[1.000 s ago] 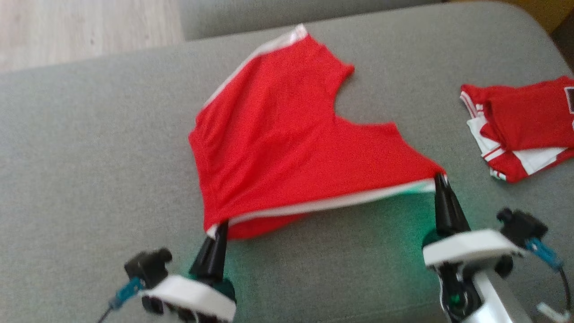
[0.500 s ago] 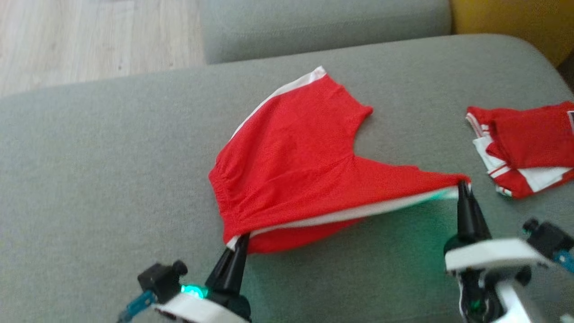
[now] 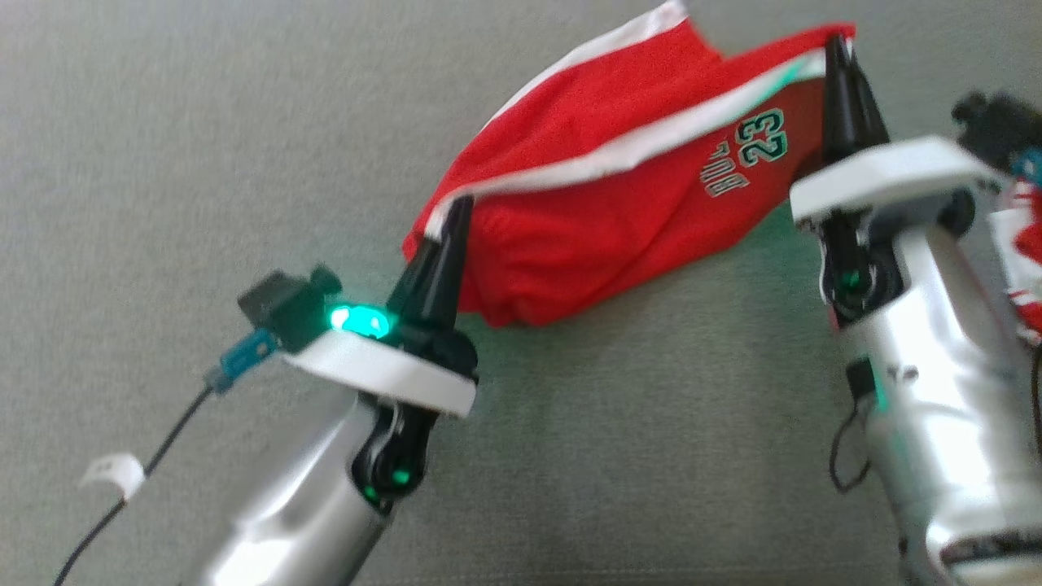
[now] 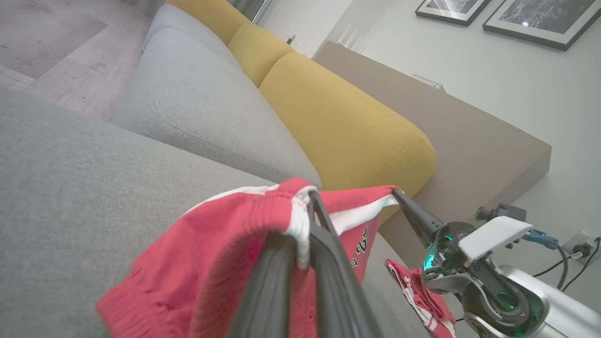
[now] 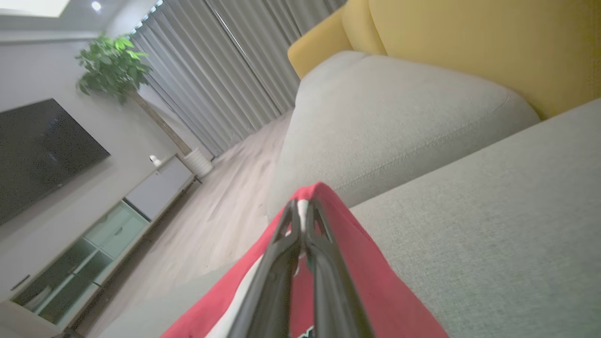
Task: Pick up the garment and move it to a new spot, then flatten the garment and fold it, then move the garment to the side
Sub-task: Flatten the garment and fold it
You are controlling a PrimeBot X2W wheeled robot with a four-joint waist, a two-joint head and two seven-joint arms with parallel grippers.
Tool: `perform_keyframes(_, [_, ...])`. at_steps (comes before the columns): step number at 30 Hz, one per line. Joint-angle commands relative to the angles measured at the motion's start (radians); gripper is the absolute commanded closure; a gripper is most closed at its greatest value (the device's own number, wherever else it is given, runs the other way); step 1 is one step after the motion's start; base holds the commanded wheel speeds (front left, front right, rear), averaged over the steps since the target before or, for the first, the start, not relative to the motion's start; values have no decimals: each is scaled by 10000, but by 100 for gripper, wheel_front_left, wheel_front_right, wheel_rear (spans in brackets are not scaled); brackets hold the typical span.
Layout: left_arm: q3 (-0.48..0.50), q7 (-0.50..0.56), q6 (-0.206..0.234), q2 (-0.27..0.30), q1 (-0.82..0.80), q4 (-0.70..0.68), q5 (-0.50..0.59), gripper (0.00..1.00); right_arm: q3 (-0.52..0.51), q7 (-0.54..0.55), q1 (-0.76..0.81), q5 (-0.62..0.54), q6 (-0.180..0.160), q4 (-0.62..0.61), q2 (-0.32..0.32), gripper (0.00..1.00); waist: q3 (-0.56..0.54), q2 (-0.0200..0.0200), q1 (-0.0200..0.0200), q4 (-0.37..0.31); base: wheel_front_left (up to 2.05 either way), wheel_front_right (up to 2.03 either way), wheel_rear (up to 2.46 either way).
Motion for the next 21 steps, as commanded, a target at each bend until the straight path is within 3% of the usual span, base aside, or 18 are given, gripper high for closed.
perform_keyframes(1, [259,-53,15,29,-488,-236,-102,100,186,-37,-483,-172,67,-65,177,100,570,0,-4,417,0,0,0])
perform_keyframes(8, [787,-53,15,-313,-1382,127,-312,100,95,-498,-2535,-760,67,2006,223,100,1276,0,-4,803,0,0,0])
perform_keyframes(16, [723,-53,15,-551,-1835,852,-247,100,34,-980,-3951,-1517,67,3763,228,100,1704,0,-4,1103,0,0,0])
perform_keyframes(17, [769,-53,15,-589,-1837,935,-186,76,56,-1044,-4060,-1663,67,3892,226,31,1729,0,-4,1123,0,0,0])
perform_keyframes(18, [852,-53,15,-630,-1827,1023,-100,8,83,-1099,-4145,-1821,67,3992,215,0,1751,0,-4,1142,0,0,0])
perform_keyframes(19, [941,-53,15,-677,-1802,1125,-11,0,89,-1141,-4200,-1943,67,4073,214,0,1761,0,-4,1158,0,0,0])
perform_keyframes(21, [1095,-53,15,-768,-1735,1319,171,0,112,-1192,-4223,-2155,67,4165,215,0,1769,0,-4,1171,0,0,0])
